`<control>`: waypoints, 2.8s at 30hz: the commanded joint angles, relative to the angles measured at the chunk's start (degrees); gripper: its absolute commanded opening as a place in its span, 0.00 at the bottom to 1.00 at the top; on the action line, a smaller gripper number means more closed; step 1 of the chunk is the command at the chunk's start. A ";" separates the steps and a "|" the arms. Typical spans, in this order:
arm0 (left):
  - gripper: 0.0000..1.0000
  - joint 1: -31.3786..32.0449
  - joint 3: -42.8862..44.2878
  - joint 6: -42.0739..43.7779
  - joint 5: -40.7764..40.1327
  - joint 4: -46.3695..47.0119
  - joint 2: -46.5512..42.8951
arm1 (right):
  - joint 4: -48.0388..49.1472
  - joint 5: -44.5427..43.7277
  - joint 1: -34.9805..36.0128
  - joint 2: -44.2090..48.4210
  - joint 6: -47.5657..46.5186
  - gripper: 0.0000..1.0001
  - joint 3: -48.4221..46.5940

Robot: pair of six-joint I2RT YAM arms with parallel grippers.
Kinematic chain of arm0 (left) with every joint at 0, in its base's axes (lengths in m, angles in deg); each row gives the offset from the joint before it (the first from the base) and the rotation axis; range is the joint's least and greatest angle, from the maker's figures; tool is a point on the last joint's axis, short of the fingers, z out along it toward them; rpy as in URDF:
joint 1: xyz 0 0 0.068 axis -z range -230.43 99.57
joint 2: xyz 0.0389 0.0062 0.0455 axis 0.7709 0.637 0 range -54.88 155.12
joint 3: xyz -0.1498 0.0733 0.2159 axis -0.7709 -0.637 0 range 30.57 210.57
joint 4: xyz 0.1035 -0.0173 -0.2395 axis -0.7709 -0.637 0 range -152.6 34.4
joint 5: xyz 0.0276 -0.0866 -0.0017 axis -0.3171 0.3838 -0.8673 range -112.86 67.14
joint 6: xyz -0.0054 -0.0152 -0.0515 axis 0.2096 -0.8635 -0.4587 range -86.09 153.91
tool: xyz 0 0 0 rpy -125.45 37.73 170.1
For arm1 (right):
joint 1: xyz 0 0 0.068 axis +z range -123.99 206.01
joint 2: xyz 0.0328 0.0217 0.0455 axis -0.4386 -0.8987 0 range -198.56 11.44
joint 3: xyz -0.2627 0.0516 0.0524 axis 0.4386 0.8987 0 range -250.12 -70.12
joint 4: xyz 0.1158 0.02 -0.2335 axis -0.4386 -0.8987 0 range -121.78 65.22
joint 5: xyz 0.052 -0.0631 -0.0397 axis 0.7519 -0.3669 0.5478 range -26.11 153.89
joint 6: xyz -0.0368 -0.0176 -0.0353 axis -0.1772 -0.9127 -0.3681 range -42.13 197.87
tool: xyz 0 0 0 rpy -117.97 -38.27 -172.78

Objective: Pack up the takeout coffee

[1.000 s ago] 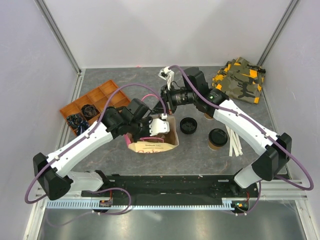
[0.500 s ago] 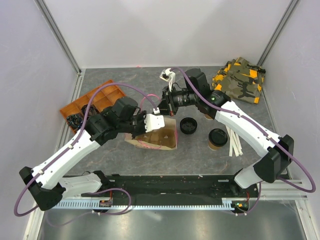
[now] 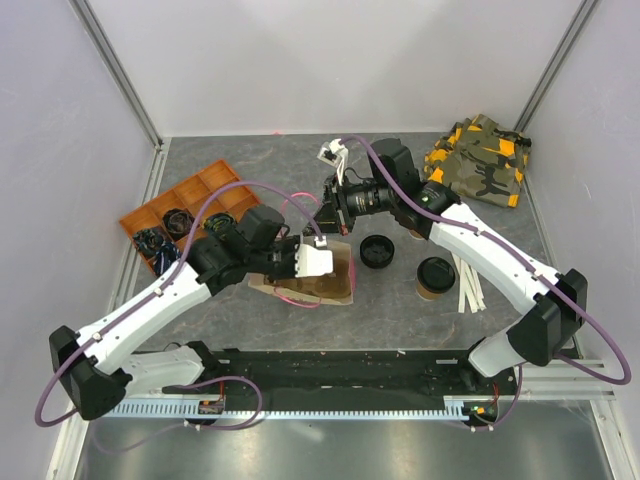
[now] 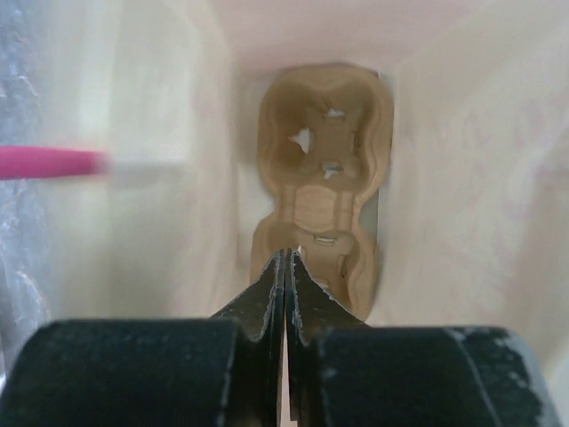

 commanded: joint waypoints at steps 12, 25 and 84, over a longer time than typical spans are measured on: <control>0.08 5.19 -7.09 5.05 -4.12 -1.82 -1.63 | 5.70 0.34 1.86 6.91 -5.48 0.00 3.95; 0.18 6.86 -4.72 2.67 -6.24 -2.34 8.56 | 4.21 1.31 2.13 5.25 -5.39 0.00 5.02; 0.02 10.91 -11.05 1.00 -15.11 2.84 23.50 | 5.17 3.33 -7.36 -0.82 -0.56 0.00 2.73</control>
